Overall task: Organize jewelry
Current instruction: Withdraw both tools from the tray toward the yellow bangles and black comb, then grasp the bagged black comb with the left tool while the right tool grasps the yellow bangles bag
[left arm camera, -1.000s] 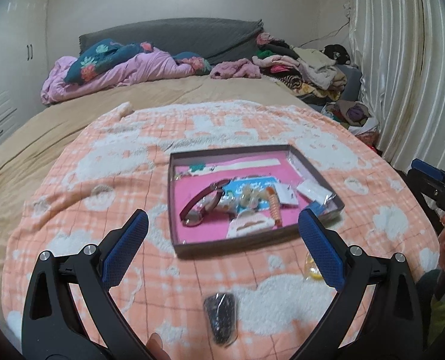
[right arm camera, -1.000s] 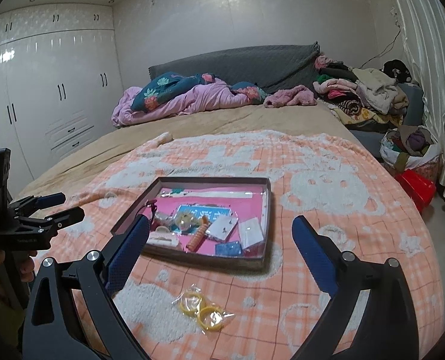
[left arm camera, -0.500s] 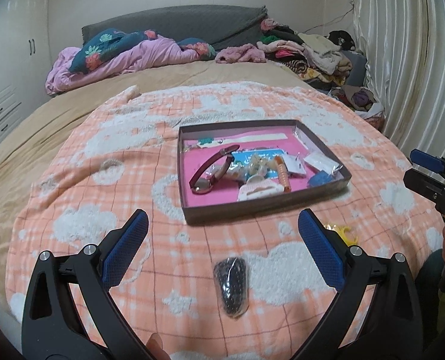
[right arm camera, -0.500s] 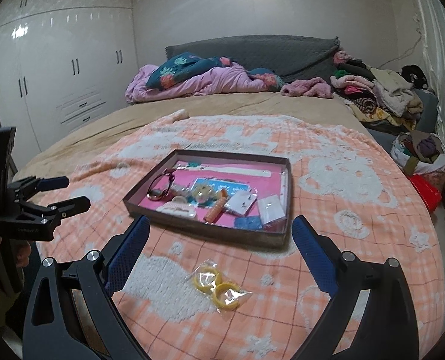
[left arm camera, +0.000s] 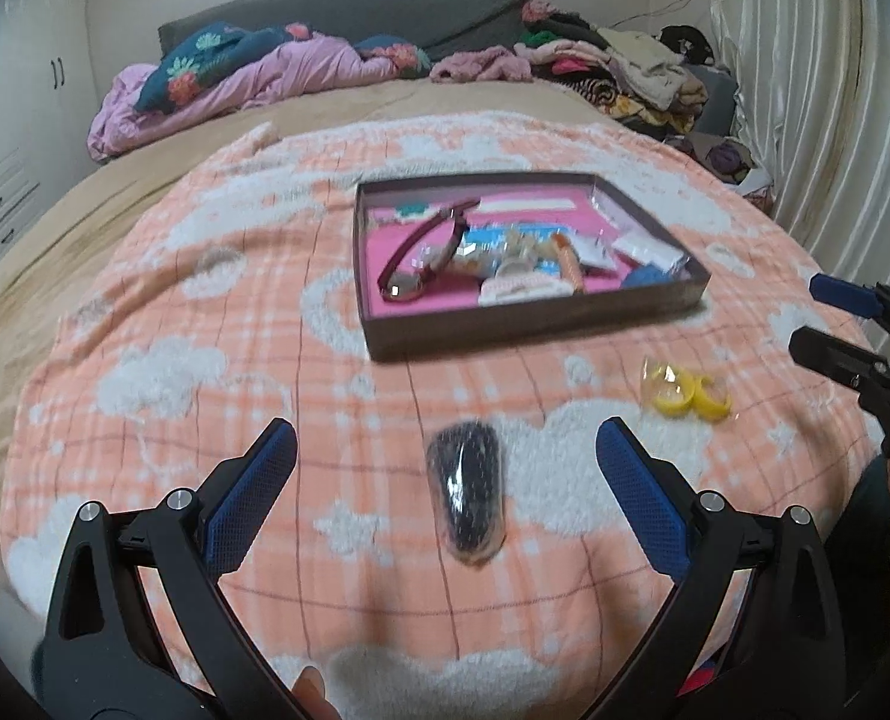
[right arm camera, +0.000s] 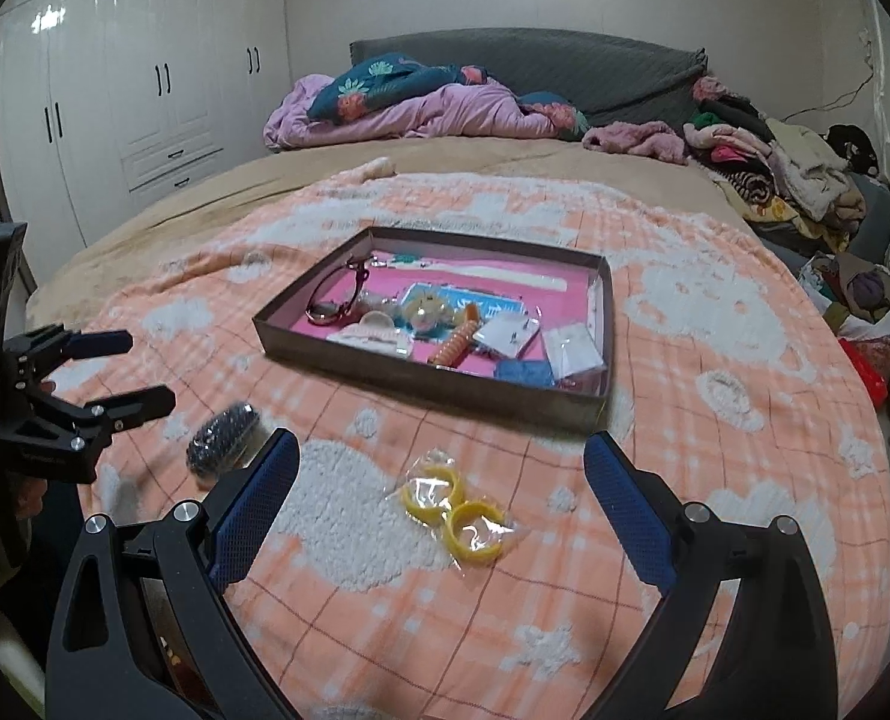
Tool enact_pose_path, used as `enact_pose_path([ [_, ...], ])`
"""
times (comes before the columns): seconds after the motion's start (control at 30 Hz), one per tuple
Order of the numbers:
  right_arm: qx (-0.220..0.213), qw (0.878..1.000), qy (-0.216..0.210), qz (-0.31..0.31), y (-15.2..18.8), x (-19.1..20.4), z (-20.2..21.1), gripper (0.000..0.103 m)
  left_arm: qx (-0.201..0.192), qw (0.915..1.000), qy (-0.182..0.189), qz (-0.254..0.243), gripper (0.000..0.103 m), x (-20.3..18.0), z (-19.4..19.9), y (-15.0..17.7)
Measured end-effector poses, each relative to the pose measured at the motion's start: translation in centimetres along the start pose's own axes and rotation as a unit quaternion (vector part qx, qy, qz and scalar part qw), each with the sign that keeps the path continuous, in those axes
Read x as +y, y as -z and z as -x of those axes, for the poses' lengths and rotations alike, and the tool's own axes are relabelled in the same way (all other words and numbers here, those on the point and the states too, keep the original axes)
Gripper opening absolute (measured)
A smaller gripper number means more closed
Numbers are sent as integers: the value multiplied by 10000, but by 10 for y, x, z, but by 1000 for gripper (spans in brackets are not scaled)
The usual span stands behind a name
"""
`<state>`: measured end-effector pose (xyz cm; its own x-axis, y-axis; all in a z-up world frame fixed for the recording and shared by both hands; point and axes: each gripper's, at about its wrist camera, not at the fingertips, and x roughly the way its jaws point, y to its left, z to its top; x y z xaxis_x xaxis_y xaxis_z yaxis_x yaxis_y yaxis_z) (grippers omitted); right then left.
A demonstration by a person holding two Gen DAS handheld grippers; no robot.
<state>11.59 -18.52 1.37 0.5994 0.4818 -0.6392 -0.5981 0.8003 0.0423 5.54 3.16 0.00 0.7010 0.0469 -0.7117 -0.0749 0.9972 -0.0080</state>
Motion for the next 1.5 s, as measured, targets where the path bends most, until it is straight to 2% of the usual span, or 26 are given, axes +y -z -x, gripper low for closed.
enact_pose_path([
  [0.27,191,9997,136,103,12,2,-11,95,274,9995,107,70,93,3,-18,16],
  [0.5,475,9981,333,218,25,-4,-37,95,458,9984,279,170,75,5,-37,26],
  [0.67,732,9961,348,360,35,-6,-64,95,582,9975,335,222,68,5,-51,30],
  [0.87,1174,9892,476,743,42,-6,-102,95,634,9969,429,160,67,-1,-62,32],
  [1.0,1226,9904,327,555,40,-9,-118,95,650,9970,403,122,67,-4,-69,30],
  [1.07,1202,9911,280,502,41,-8,-120,84,672,9970,354,145,66,-4,-72,29],
  [1.1,1158,9915,242,551,41,-6,-119,79,691,9969,343,169,61,-4,-73,29],
  [1.13,1130,9916,207,591,41,-4,-117,66,694,9969,328,164,59,-4,-74,29],
  [1.17,1109,9918,137,626,41,-1,-115,53,693,9970,299,153,51,-3,-75,29],
  [1.2,1098,9918,89,647,41,2,-113,47,699,9970,284,146,44,-3,-75,29],
  [1.27,1050,9927,27,592,42,7,-107,42,704,9970,288,161,33,-2,-74,29],
  [1.3,1042,9933,-111,477,43,7,-104,42,704,9969,297,178,30,-1,-74,29],
  [1.33,1052,9933,-390,268,45,8,-100,42,703,9968,320,191,30,0,-74,29],
  [1.5,978,9904,-978,68,48,22,-85,41,674,9968,383,178,26,0,-68,30],
])
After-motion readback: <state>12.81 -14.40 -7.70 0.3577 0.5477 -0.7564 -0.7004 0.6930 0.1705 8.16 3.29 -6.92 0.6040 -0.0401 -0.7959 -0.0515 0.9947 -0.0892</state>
